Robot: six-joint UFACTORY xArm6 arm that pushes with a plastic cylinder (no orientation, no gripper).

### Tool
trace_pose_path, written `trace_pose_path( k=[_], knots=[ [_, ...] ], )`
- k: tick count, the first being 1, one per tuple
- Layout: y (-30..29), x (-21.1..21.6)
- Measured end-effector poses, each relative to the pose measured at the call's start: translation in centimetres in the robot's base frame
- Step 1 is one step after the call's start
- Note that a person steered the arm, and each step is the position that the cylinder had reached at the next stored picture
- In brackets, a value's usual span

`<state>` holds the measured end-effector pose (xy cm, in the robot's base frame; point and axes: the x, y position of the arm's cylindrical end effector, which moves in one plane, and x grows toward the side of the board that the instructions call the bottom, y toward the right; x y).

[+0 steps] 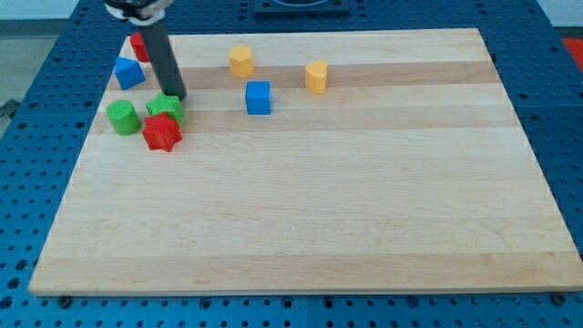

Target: Push the cube to the slightly to the top

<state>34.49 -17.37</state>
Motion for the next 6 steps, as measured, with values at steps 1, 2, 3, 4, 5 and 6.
trace_pose_path(
  k=[1, 2, 3, 4, 5, 6],
  knots=[
    [4.0, 3.1],
    [7.3, 5.1],
    [9.7, 4.8],
    [11.2, 2.7],
    [11.2, -0.8],
    [11.2, -3.2]
  ],
)
